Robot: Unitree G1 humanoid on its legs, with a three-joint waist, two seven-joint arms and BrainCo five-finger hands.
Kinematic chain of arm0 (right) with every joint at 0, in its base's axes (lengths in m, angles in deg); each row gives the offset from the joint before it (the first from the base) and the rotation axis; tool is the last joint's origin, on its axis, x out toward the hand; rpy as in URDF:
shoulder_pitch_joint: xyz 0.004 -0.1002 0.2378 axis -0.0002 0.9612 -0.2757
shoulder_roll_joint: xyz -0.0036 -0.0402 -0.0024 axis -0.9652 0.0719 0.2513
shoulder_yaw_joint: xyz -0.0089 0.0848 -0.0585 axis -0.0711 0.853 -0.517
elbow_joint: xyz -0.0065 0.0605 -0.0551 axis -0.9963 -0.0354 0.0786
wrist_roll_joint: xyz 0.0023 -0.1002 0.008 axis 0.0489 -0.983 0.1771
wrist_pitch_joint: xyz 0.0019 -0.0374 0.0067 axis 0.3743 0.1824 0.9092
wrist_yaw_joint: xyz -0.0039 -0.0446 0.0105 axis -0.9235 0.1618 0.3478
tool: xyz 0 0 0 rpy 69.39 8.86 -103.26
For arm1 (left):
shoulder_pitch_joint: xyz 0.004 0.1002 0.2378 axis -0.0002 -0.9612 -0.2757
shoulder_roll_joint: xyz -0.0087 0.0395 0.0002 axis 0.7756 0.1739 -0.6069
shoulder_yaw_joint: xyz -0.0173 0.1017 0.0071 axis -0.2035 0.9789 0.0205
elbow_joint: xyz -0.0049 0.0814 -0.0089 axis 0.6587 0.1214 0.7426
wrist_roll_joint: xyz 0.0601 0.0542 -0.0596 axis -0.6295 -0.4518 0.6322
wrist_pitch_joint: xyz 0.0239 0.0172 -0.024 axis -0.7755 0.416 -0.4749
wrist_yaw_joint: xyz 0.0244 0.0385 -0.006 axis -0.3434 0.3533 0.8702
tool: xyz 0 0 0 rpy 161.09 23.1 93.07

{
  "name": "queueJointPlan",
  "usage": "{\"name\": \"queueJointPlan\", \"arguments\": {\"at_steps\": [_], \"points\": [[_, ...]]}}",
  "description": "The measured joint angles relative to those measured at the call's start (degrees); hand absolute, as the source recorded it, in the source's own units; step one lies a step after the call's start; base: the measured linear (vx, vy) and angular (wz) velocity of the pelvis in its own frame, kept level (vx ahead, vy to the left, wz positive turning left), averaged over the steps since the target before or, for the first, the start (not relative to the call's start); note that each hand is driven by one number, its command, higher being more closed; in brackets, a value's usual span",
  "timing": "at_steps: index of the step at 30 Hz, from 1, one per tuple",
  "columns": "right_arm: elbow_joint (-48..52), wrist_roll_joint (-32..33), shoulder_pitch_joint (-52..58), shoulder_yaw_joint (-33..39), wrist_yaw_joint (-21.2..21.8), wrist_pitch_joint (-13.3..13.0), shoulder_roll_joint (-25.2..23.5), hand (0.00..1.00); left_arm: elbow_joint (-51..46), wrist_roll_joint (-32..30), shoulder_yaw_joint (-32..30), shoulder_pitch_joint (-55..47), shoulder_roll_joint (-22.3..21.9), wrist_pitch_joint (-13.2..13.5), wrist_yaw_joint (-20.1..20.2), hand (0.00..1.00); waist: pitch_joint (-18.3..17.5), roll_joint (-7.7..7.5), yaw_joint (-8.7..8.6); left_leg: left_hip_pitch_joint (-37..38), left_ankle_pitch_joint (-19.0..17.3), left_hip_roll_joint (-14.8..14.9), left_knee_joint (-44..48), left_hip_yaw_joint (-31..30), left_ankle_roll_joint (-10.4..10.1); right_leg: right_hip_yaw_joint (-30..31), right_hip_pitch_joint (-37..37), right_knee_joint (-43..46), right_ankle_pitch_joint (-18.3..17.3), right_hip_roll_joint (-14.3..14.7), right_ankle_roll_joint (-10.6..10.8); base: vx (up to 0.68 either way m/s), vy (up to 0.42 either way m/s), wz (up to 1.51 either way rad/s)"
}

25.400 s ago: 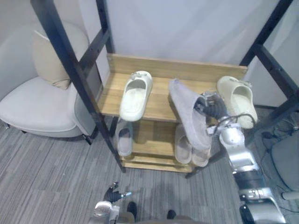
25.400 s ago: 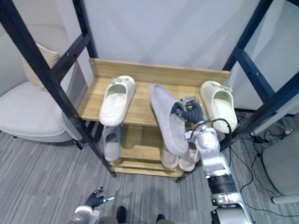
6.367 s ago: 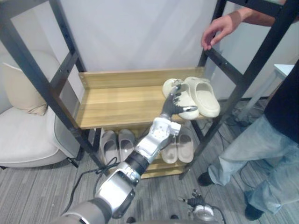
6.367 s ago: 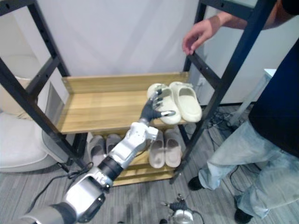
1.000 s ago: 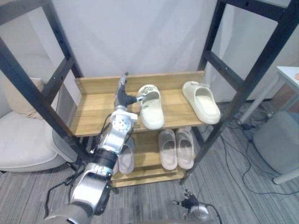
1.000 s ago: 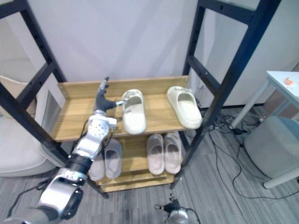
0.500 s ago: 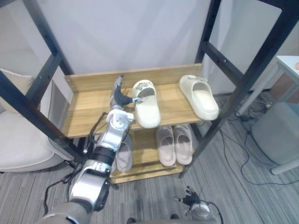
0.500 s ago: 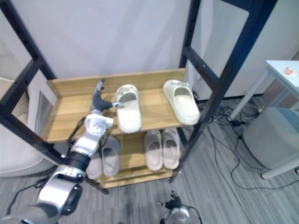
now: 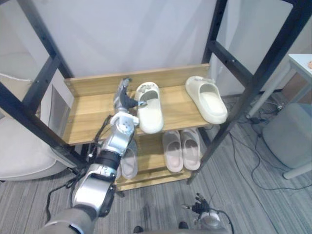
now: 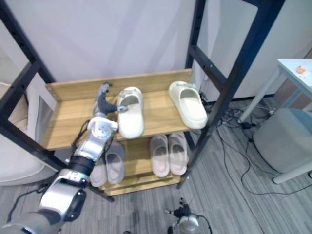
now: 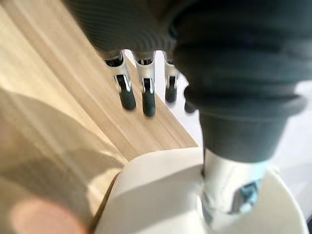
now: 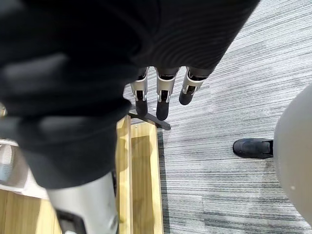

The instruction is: Organize the slippers on the shoe rack

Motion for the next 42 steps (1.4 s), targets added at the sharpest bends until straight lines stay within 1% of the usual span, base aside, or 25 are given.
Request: {"name": "queueJointPlan", "arguments": {"at_steps": [2,9,18,26,32,36,39,42], "points": [[0.06,0.0,0.02,0.03,0.01,0.0,0.0,0.0,0.86,-0.04,0.0,0.8,0.05,-0.08,1.0,1.0,0.1,0.16,0.05,0.01,0.01,0.0,0.0,0.0,-0.01,-0.03,0.02,0.01,0.02,-0.01,-0.01,0.0,0.0,0.0],[0.27,0.02,0.02,0.2,0.02,0.08,0.02,0.0,1.71,0.07,0.15,1.66,0.06,-0.06,1.07,1.0,0.27,0.67,0.1,0.16,0.05,0.0,0.0,0.0,-0.04,-0.05,0.06,0.24,0.03,-0.05,-0.03,0.0,0.0,0.0],[0.37,0.13,0.02,1.51,0.02,0.17,-0.12,0.0,4.23,0.6,2.77,3.87,-0.95,0.05,1.96,1.0,0.34,0.8,0.07,0.53,0.24,-0.02,0.0,0.0,-0.13,-0.01,0.16,0.77,0.03,-0.11,-0.02,0.0,0.0,0.0],[1.36,0.2,0.23,2.19,0.0,0.56,-0.18,0.0,5.26,1.75,5.12,5.28,-3.73,0.04,1.89,1.0,0.57,1.42,-0.18,0.66,0.28,0.0,0.0,-0.03,-0.15,-0.03,0.27,0.83,0.02,-0.11,-0.02,0.0,0.0,0.0],[1.49,0.27,0.17,2.88,-0.02,0.59,-0.34,0.0,5.28,3.14,8.78,6.83,-7.41,0.09,1.87,1.0,0.58,1.56,-0.57,1.02,0.28,0.0,0.02,-0.03,-0.15,-0.11,0.97,0.82,0.02,-0.24,-0.02,0.0,0.0,0.0],[1.55,0.31,0.28,4.44,-0.08,0.63,-0.37,0.0,5.25,5.07,10.92,6.99,-10.44,0.22,1.78,1.0,0.24,2.31,-0.54,1.09,0.28,-0.04,0.02,-0.04,-0.13,0.29,0.72,1.24,-0.02,-0.4,0.02,0.0,0.0,-0.03],[1.88,0.47,0.52,4.53,-0.13,0.62,-0.21,0.0,5.05,5.19,11.27,7.07,-11.98,0.23,0.71,1.0,-0.02,2.71,-0.47,1.11,0.3,-0.02,0.02,0.31,-0.08,0.64,0.21,2.08,-0.24,-0.4,0.15,-0.02,-0.004,-0.06],[2.09,0.71,0.75,4.66,-0.2,0.57,-0.17,0.0,5.05,5.2,11.35,7.21,-12.97,0.23,0.74,1.0,-0.08,2.79,-0.32,1.32,0.39,-0.09,0.03,0.27,0.05,0.5,0.12,2.99,-0.72,-0.5,0.32,-0.02,-0.004,0.03]]}}
